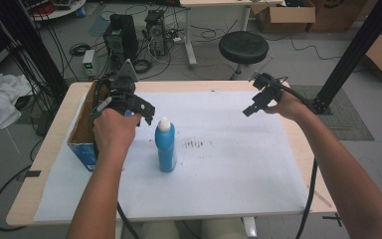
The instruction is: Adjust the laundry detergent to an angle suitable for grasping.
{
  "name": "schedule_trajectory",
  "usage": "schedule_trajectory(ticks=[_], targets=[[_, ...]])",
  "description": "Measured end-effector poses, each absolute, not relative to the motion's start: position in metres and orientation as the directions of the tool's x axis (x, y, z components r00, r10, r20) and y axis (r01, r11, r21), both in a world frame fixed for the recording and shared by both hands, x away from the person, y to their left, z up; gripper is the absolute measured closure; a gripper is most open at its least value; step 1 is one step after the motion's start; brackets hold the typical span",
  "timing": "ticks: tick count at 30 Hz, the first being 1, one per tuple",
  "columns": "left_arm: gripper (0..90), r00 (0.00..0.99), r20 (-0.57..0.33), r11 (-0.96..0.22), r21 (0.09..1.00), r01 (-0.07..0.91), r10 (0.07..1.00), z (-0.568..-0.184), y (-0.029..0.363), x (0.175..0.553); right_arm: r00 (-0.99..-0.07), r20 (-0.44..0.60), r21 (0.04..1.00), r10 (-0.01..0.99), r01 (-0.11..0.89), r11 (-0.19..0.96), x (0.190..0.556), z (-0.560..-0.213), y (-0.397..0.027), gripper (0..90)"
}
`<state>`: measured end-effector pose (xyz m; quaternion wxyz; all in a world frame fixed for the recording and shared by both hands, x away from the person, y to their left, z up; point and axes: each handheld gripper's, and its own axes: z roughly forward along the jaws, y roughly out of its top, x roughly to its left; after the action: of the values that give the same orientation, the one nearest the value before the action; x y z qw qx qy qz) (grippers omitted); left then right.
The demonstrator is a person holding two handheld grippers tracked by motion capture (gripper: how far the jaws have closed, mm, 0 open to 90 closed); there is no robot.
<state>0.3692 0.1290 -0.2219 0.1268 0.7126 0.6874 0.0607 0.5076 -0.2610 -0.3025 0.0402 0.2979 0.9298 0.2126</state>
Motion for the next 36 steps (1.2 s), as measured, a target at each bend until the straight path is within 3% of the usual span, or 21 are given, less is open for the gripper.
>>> schedule_trajectory(ticks=[36], targets=[[20.1, 0.045, -0.104, -0.01, 0.313, 0.95, 0.994, -0.203, 0.12, 0.353, -0.835, 0.043, 0.427, 0.548, 0.512, 0.746, 0.504, -0.3, -0.261, 17.9]])
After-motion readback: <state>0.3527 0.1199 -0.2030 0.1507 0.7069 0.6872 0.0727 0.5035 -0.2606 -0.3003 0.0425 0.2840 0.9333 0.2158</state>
